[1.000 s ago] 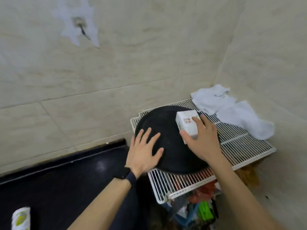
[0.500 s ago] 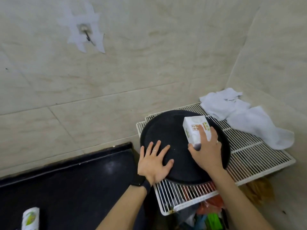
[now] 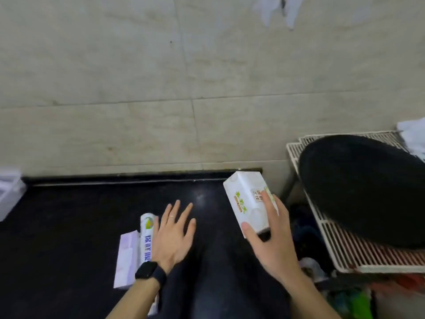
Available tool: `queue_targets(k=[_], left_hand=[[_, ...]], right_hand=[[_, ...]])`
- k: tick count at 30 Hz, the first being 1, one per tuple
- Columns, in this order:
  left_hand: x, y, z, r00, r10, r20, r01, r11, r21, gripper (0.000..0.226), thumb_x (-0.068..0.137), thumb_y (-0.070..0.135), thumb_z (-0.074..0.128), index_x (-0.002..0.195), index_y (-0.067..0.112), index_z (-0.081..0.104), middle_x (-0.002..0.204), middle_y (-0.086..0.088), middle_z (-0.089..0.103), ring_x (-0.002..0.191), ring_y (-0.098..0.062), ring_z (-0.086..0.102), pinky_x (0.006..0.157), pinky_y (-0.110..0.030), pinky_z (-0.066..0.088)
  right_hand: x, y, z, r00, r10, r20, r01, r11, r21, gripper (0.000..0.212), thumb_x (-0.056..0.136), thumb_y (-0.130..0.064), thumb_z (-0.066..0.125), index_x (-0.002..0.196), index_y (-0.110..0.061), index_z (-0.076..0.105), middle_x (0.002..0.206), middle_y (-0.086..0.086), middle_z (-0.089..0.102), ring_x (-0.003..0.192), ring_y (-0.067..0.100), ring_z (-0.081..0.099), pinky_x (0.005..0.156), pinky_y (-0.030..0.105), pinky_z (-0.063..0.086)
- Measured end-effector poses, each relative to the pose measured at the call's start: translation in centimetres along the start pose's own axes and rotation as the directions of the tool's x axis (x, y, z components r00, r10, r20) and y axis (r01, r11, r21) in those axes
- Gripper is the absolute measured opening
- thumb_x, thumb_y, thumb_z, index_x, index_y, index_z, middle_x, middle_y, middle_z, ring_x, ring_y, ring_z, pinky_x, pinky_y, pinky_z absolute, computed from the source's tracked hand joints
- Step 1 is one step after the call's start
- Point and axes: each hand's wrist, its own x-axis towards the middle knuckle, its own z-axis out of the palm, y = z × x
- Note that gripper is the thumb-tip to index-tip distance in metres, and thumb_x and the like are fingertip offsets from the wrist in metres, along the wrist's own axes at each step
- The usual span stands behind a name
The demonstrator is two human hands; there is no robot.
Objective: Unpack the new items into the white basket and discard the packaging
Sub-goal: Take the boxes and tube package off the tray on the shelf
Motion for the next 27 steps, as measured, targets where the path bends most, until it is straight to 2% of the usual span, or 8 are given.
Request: queue_targets(k=[4,6,9,12,16,19,24,27], left_hand=[[-4.8,-11.3,1.2,0.961,-0.260,0.098,0.257,0.966,0.040,0.075,0.083,0.066,0.003,0.154,0.043,0.013,0.164,0.001,0.013,0.151,-0.022,0.006,0.119,-0.051,0.013],[-6.7,-15.0,2.2,0.938,-0.316,0.141,0.310,0.949,0.062,0.077,0.080,0.066,-0.002,0.154,0.044,0.005,0.165,0.001,0.006,0.152,-0.022,0.001,0.119,-0.052,0.011],[-8.1,-19.0,3.4,0.926,-0.319,0.199,0.309,0.948,0.081,0.075,0.080,0.069,-0.004,0.152,0.047,-0.005,0.164,0.007,-0.011,0.151,-0.019,-0.007,0.120,-0.052,0.006],[-8.5,-21.6,4.6,0.932,-0.244,0.267,0.223,0.969,0.104,0.070,0.084,0.066,-0.002,0.150,0.047,-0.013,0.157,0.014,-0.024,0.151,-0.014,-0.010,0.120,-0.051,0.003],[-8.9,-22.3,6.0,0.955,-0.180,0.237,0.164,0.983,0.085,0.063,0.096,0.058,0.009,0.150,0.043,-0.019,0.159,0.012,-0.026,0.151,-0.013,-0.009,0.120,-0.050,0.002],[-8.9,-22.1,6.7,0.963,-0.172,0.208,0.167,0.985,0.040,0.064,0.095,0.055,0.009,0.152,0.040,-0.016,0.161,0.008,-0.020,0.152,-0.017,-0.001,0.120,-0.052,0.007],[-9.0,-22.5,6.8,0.967,-0.159,0.198,0.157,0.987,0.029,0.066,0.096,0.056,0.013,0.155,0.035,-0.004,0.164,0.002,-0.012,0.150,-0.025,0.013,0.118,-0.053,0.015],[-8.3,-22.1,6.3,0.965,-0.195,0.176,0.205,0.978,-0.036,0.069,0.094,0.062,0.030,0.154,0.028,0.022,0.165,-0.006,0.004,0.143,-0.031,0.029,0.113,-0.049,0.030]], right_hand=[[-5.4,2.3,11.3,0.962,0.066,0.265,-0.050,0.996,-0.067,0.088,0.087,-0.043,0.069,0.144,-0.066,0.007,0.159,-0.011,0.011,0.145,0.012,0.027,0.112,0.029,0.039],[-7.2,3.5,15.3,0.943,0.081,0.323,-0.037,0.989,-0.141,0.090,0.086,-0.046,0.067,0.146,-0.063,0.003,0.160,-0.004,0.010,0.142,0.023,0.031,0.113,0.037,0.039],[-8.6,4.6,19.6,0.928,0.109,0.355,-0.002,0.957,-0.291,0.090,0.088,-0.045,0.067,0.151,-0.054,0.003,0.163,0.001,0.005,0.125,0.034,0.038,0.106,0.040,0.042],[-9.3,5.7,22.1,0.929,0.170,0.329,-0.010,0.900,-0.436,0.089,0.087,-0.044,0.069,0.156,-0.042,0.013,0.164,0.008,0.007,0.126,0.039,0.040,0.104,0.049,0.047],[-9.7,6.5,23.3,0.927,0.234,0.294,-0.047,0.848,-0.528,0.086,0.085,-0.046,0.069,0.156,-0.038,0.019,0.164,0.009,0.010,0.128,0.041,0.040,0.103,0.053,0.047],[-9.3,6.3,23.5,0.929,0.230,0.290,0.003,0.779,-0.626,0.085,0.086,-0.056,0.061,0.156,-0.038,0.017,0.164,0.008,0.009,0.137,0.042,0.032,0.108,0.056,0.039],[-9.0,3.8,23.8,0.915,0.314,0.252,-0.023,0.665,-0.747,0.090,0.080,-0.084,0.038,0.156,-0.042,0.014,0.166,0.007,0.007,0.152,0.039,-0.006,0.120,0.061,0.005],[-7.8,1.0,24.3,0.922,0.323,0.211,-0.046,0.636,-0.770,0.081,0.086,-0.081,0.028,0.151,-0.034,0.035,0.166,0.011,0.008,0.151,0.037,-0.014,0.119,0.061,-0.003]])
